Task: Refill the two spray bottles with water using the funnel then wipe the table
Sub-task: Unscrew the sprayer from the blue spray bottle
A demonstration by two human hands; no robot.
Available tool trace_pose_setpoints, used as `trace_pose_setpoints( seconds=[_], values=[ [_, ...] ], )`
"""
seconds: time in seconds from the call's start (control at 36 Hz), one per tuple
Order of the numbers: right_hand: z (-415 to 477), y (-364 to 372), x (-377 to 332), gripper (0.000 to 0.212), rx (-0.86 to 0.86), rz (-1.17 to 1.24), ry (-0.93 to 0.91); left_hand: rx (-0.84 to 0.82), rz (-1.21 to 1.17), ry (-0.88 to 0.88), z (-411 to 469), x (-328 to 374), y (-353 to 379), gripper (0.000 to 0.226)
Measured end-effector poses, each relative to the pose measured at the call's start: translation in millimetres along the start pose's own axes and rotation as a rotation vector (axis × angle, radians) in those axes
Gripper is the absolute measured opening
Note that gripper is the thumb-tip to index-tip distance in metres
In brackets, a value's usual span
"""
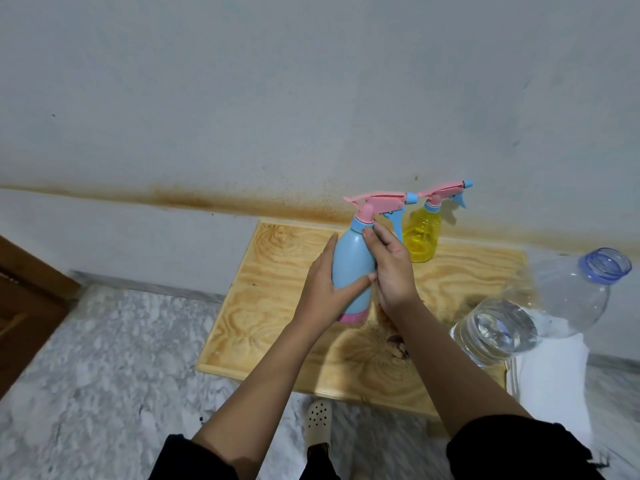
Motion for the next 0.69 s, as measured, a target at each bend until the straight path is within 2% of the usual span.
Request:
trace_pose_setpoints(
  seconds=[0.11,0.25,0.39,0.56,0.69],
  values=[
    [0.8,1.8,-4.4,0.015,0.018,-0.055,0.013,-0.020,0.029,-0.002,-0.8,-1.0,3.5,0.096],
    [3.6,2.7,-7.3,0.019,0.098,-0.185,-0.034,-0.064,0.038,0.020,-2.7,-3.8,5.1,0.093],
    [6.8,3.8,-17.2,0.022,0.113,-0.156,-0.041,-0.052,0.031,0.032,-11.2,-9.2,2.0,0.092],
    [16.5,6.4,-31.6,0.003,0.110,-0.232,-0.066,-0.063,0.073,0.041,-19.6,-23.1,-5.7,0.088],
    [28.0,11.7,-46.1,0.007,0.133,-0.273,-0.111,-0.063,0.094,0.026,-22.3,-37.0,-14.6,0.086]
  ],
)
Point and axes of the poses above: each hand's wrist, its own z-axis towards the middle knuckle, its own y-axis out of the palm, x = y × z, the point moved 1 cm from there along z, towards the middle knuckle, and after that the axes turned 2 degrees about -z, right-handed, at the moved point
